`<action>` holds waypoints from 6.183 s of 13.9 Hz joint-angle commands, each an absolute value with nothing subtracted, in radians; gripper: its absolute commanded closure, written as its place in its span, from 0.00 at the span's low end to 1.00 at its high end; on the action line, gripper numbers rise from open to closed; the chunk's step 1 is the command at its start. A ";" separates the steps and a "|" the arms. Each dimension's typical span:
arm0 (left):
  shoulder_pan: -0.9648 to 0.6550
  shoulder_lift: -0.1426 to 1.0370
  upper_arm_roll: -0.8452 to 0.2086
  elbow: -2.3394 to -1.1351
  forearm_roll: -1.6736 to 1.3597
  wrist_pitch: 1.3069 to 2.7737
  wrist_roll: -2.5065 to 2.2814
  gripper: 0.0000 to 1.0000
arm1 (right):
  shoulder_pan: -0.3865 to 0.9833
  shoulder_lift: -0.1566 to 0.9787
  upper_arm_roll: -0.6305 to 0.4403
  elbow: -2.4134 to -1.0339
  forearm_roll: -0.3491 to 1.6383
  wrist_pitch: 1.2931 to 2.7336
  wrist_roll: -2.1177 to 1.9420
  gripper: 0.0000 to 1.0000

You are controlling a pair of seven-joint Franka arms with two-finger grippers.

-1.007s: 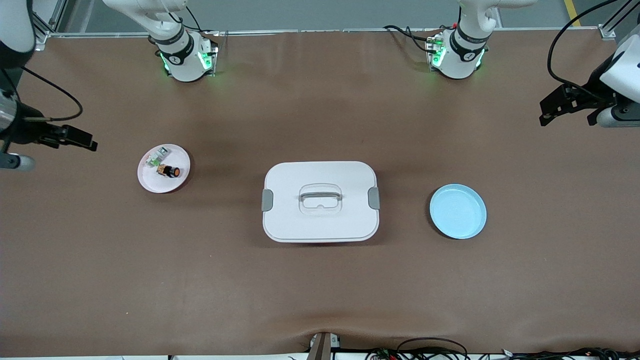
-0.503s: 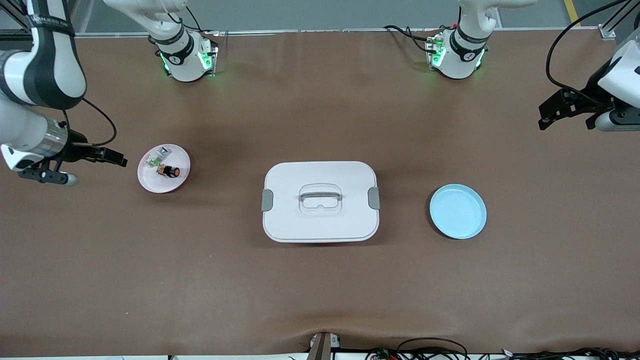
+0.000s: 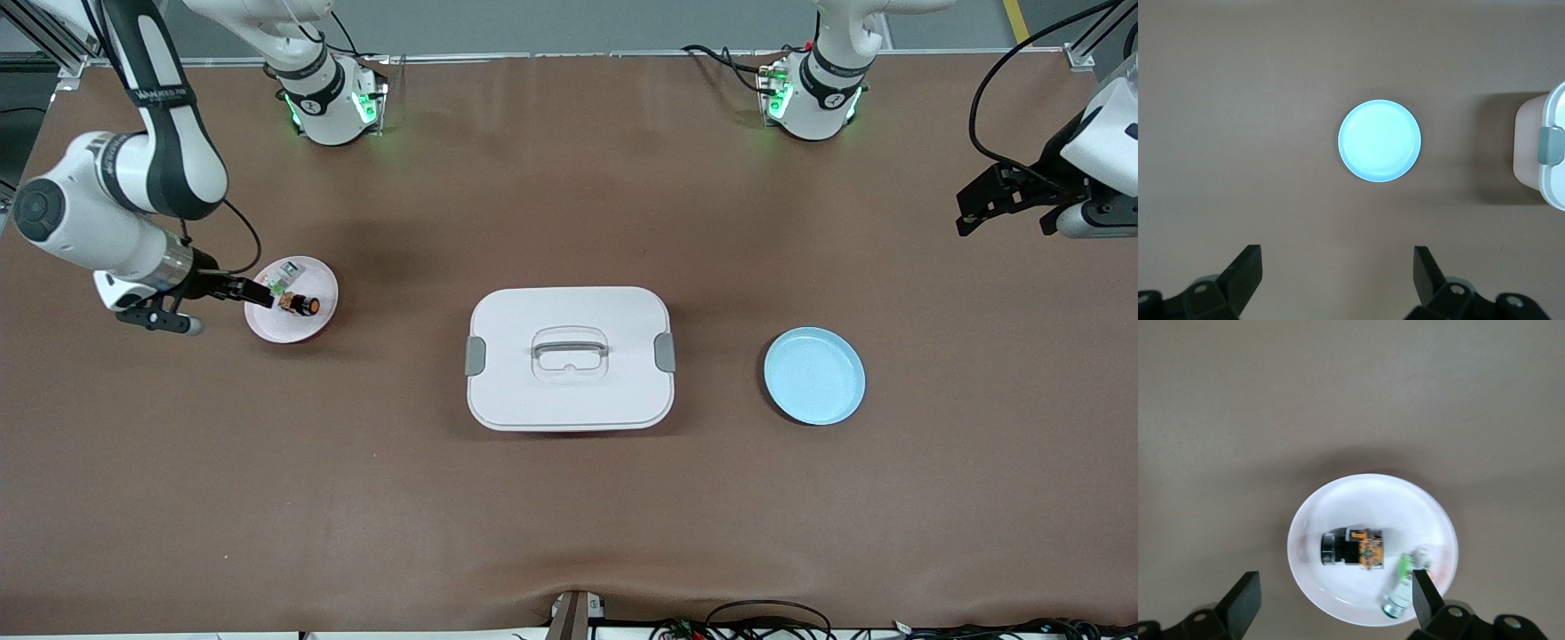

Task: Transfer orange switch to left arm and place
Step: 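Move the right gripper over the white plate and lower it, then close the right gripper on the orange switch and lift it, then carry the switch over the box while the left gripper approaches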

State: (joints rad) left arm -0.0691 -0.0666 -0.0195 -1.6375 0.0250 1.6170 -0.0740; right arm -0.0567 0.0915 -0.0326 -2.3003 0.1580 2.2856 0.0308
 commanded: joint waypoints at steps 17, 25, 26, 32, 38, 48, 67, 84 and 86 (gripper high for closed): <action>-0.066 -0.072 -0.026 -1.670 0.029 1.643 -0.052 0.00 | -0.020 0.236 -0.029 -2.507 0.198 2.683 0.046 0.00; -0.066 -0.069 -0.025 -1.672 0.029 1.643 -0.054 0.00 | -0.015 0.250 -0.028 -2.510 0.206 2.680 0.046 0.08; -0.066 -0.069 -0.025 -1.672 0.029 1.643 -0.054 0.00 | -0.014 0.250 -0.028 -2.510 0.206 2.680 0.046 0.30; -0.067 -0.063 -0.026 -1.667 0.029 1.643 -0.054 0.00 | -0.006 0.238 -0.025 -2.499 0.207 2.622 0.090 1.00; -0.072 -0.069 -0.026 -1.654 0.028 1.640 -0.061 0.00 | 0.020 0.173 -0.021 -2.314 0.209 2.253 0.306 1.00; -0.077 -0.040 -0.026 -1.621 0.008 1.641 -0.071 0.00 | 0.110 0.156 -0.017 -1.953 0.438 1.822 0.736 1.00; -0.091 -0.028 -0.086 -1.551 -0.396 1.548 -0.125 0.00 | 0.572 0.474 -0.020 -1.281 0.575 1.992 1.839 1.00; -0.113 0.193 -0.319 -1.559 -0.609 1.960 -0.201 0.12 | 0.715 0.560 -0.015 -1.120 0.577 2.117 2.112 1.00; -0.117 0.189 -0.319 -1.575 -0.618 1.956 -0.201 0.14 | 0.719 0.603 -0.015 -1.073 0.577 2.118 2.135 1.00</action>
State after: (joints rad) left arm -0.1124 0.1912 -0.3130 -1.5711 -0.5965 1.9460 -0.1871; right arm 0.7100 0.5324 -0.0085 -1.1681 0.5642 2.1216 2.0947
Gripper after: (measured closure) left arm 0.128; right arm 0.278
